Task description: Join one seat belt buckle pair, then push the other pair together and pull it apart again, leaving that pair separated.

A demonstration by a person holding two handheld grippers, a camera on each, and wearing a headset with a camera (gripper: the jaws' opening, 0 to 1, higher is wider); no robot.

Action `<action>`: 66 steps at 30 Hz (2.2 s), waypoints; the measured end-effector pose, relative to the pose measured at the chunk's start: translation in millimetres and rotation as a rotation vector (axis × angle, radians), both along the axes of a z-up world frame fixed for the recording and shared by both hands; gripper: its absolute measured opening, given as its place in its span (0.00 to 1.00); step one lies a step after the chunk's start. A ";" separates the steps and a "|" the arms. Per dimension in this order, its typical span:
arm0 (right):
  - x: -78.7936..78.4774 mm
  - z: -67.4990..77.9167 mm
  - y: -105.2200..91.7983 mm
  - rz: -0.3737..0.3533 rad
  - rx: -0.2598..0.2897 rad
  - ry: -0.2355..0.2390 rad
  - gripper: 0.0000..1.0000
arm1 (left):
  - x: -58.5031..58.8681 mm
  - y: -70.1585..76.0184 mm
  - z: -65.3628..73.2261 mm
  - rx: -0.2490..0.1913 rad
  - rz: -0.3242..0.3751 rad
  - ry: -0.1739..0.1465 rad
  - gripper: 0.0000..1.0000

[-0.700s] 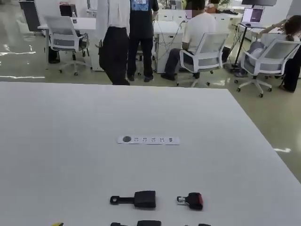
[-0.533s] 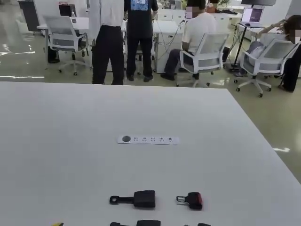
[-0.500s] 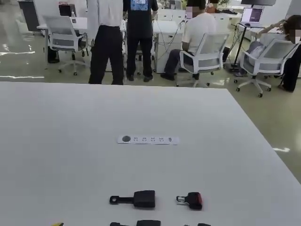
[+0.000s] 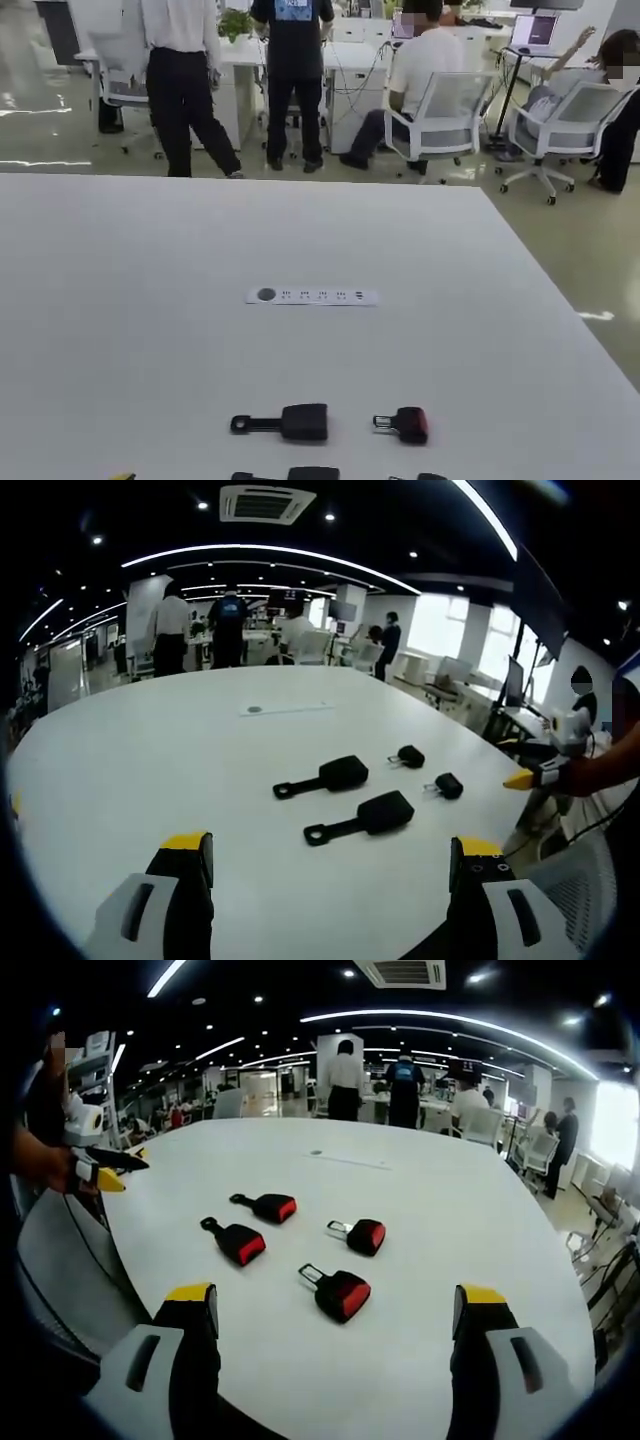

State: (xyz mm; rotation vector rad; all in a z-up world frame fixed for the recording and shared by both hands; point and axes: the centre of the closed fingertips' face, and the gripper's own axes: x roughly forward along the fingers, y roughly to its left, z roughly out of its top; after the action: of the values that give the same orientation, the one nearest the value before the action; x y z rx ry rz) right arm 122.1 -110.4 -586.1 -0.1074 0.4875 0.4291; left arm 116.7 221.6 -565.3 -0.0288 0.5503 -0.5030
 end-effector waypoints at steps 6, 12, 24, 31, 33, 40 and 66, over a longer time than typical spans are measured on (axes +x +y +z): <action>1.2 3.3 -0.2 0.005 -0.009 0.000 0.97 | 4.3 -2.9 -2.5 0.002 -0.014 0.005 1.00; 2.9 4.9 -0.2 0.012 0.000 0.009 0.97 | 8.5 -8.9 -1.4 0.000 -0.023 0.007 1.00; 10.7 -1.1 3.7 0.027 0.003 0.019 0.96 | 15.9 -13.1 -7.8 -0.007 -0.033 0.023 1.00; 16.8 -5.9 5.5 0.045 0.005 0.036 0.94 | 19.2 -17.8 -10.8 -0.011 -0.047 0.035 1.00; 18.2 -7.1 5.9 0.048 0.005 0.039 0.94 | 20.7 -19.9 -11.4 -0.015 -0.052 0.039 1.00; 24.4 -13.5 7.9 0.055 0.006 0.053 0.94 | 27.8 -25.1 -15.8 -0.012 -0.074 0.043 1.00; 46.1 -27.4 11.1 0.074 0.015 0.099 0.94 | 45.3 -48.3 -23.8 -0.005 -0.148 0.082 0.98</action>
State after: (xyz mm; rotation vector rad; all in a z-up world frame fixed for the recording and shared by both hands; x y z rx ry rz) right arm 168.3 -99.3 -613.6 -0.0904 0.5785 0.5126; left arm 162.0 173.3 -589.1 -0.0132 0.6341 -0.6493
